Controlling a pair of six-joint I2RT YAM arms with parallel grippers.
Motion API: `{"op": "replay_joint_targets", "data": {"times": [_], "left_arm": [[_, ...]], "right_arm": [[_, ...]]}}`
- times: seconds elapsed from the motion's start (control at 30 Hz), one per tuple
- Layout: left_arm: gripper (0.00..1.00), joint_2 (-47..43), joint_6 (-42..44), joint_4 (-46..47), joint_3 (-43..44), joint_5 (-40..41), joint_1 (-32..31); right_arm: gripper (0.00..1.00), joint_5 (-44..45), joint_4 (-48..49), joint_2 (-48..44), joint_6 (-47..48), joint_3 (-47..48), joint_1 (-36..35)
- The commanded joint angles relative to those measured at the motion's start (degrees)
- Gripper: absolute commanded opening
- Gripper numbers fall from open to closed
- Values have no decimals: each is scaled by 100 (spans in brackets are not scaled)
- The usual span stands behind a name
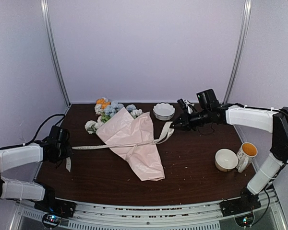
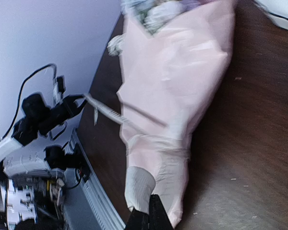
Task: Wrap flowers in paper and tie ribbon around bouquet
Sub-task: Tie the ribbon around the folded bouquet.
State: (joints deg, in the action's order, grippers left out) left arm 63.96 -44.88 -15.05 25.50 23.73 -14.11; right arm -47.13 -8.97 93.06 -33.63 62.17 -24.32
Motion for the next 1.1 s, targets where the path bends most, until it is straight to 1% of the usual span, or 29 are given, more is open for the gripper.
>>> {"op": "replay_joint_targets", "data": {"times": [0.0,0.07,0.17,0.37,0.47,0.53,0.57,0.7,0.77,0.83,0.87,0.97,1.07], "left_arm": [[0,94,121,145,80,73,57],[0,165,170,143,162,70,58],[0,290,220,177,250,-1,59],[0,410,233,337,270,-225,53],[0,424,242,349,271,-250,59],[0,431,240,364,264,-261,60],[0,437,238,382,259,-267,55],[0,551,234,483,290,-265,59],[0,652,241,485,382,-268,60],[0,729,237,497,455,-264,60],[0,751,219,521,472,-247,58],[0,771,122,524,461,-168,115],[0,699,26,520,371,-141,282]], "right_arm": [[0,-469,-2014,-620,2016,1226,-1312],[0,-843,-1769,-819,2012,1270,-1560],[0,-1024,-746,-1027,1661,1074,-1803],[0,-1091,68,-681,1121,1088,-2046],[0,-1120,114,-536,1072,1215,-2148],[0,-848,60,-517,1033,1256,-2086],[0,-496,49,-512,1001,1247,-2010],[0,300,296,-145,616,1332,-1458],[0,505,331,252,538,1655,-1288],[0,710,-50,663,788,2205,-1269],[0,729,-88,824,839,2416,-1276],[0,968,310,1088,656,2551,-1168],[0,1277,843,1063,274,2201,-801]]}}
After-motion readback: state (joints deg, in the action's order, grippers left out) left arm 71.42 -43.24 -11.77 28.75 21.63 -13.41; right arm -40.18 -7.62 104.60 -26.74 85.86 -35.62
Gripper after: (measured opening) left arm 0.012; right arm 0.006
